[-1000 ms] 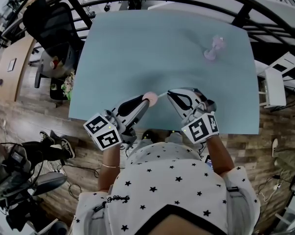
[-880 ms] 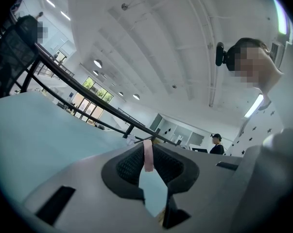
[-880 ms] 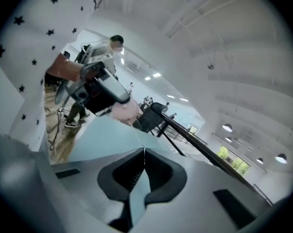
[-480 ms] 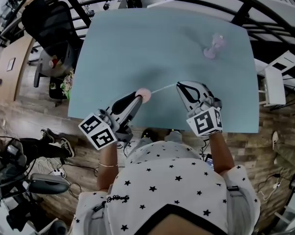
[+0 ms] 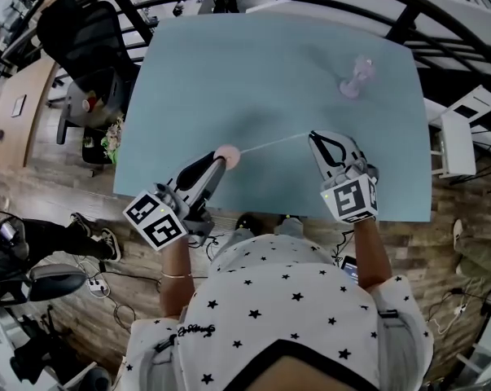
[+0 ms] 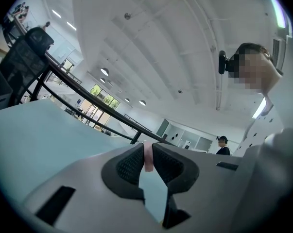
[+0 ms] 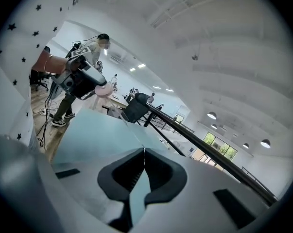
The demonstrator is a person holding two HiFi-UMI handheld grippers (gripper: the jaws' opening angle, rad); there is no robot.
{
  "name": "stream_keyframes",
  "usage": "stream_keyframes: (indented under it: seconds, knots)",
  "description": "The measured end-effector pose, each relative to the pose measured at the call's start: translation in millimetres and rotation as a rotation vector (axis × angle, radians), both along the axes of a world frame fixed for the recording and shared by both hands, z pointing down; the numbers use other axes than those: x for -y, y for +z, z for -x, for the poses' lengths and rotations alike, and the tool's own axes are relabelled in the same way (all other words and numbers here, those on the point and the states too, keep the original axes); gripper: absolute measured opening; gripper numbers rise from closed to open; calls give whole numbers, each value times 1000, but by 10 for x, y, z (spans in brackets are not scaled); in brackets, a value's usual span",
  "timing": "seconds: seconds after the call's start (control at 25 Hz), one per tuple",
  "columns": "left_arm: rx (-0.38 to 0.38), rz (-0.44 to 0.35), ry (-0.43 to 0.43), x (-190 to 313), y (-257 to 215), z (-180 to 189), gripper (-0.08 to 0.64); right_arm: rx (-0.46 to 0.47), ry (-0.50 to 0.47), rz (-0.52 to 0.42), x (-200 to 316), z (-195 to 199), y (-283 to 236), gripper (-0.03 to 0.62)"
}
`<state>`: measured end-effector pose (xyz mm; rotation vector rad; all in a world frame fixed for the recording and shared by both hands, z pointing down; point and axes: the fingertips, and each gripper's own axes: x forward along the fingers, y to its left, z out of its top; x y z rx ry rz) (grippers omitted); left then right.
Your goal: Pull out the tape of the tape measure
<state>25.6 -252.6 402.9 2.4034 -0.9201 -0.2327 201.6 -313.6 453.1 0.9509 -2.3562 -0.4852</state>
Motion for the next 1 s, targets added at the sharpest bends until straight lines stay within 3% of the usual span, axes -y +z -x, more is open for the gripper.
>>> stream_keyframes:
  seconds: [0.48,0.72,1.0]
  knots:
    - [14,-18,39,-64,-7,-111,77,-28,48,-6,45,-112,15,2]
    - [20,-25,-5,-23,10,-46,77,98,35,28,-15,-93,-83,2]
    - [73,-73,-58,-8,0,74,77,131,-34,12,-205,-3,-207,3]
